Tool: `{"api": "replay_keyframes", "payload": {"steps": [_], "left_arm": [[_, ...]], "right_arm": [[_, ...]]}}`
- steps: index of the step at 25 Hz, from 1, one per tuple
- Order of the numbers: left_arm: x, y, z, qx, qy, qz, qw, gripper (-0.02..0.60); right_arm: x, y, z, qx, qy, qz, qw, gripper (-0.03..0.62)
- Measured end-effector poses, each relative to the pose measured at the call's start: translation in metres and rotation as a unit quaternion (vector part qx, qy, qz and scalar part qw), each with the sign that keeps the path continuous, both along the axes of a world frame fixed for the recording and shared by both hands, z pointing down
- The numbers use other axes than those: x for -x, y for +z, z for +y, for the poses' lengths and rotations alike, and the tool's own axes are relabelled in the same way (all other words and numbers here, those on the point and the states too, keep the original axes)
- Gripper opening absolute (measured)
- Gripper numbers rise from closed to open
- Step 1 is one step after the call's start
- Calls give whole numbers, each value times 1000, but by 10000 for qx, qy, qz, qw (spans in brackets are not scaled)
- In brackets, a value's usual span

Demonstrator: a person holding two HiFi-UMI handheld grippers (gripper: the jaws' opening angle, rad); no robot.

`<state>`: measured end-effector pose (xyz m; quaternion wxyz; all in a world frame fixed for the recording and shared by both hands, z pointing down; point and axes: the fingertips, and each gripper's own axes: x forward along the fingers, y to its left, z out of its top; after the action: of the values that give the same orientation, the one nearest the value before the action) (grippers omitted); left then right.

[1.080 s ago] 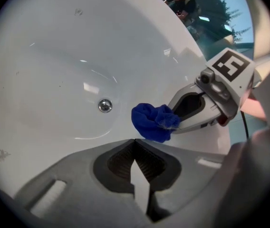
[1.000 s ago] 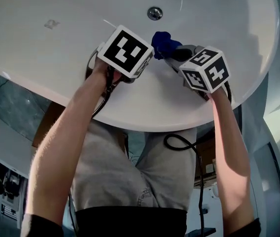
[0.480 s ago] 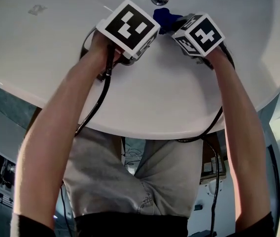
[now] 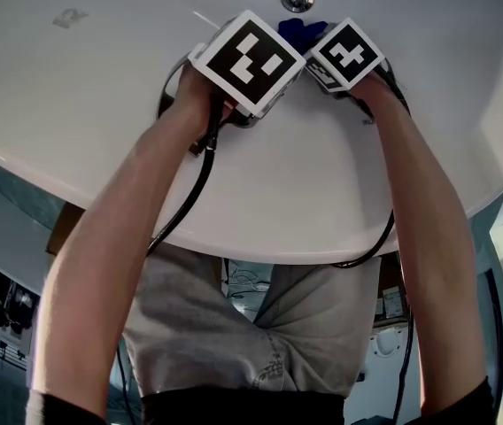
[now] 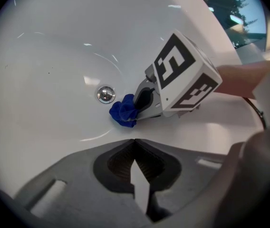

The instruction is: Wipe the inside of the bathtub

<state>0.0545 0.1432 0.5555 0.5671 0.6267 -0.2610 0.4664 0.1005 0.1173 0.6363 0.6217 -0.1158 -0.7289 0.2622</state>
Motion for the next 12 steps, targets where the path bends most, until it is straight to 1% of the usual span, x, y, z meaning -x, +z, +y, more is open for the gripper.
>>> {"api": "replay_keyframes", "payload": {"steps": [3, 5, 7, 9, 10, 12], "left_arm": [[5, -2, 0, -33, 38, -112, 9999, 5], [8, -5, -2, -105, 109, -204, 9997, 5], [8, -9, -3, -122, 120, -176, 9997, 5], [7, -12, -5, -133, 90, -131, 9998, 5], [8, -14, -7, -161, 92, -142, 9997, 5], [12, -16, -9, -215, 126, -232, 9994, 5]], "right_arm": [[13, 8, 6, 33, -51, -82, 9999, 49], [13, 15, 10, 54, -180, -22, 9998, 49], [3, 22, 11, 25, -404, 240, 9989, 48], [-17, 23, 7, -139, -733, 689, 9948, 48], [-23, 21, 7, -160, -881, 797, 9928, 48], [-21, 15, 14, -10, -1006, 666, 9927, 47]]}}
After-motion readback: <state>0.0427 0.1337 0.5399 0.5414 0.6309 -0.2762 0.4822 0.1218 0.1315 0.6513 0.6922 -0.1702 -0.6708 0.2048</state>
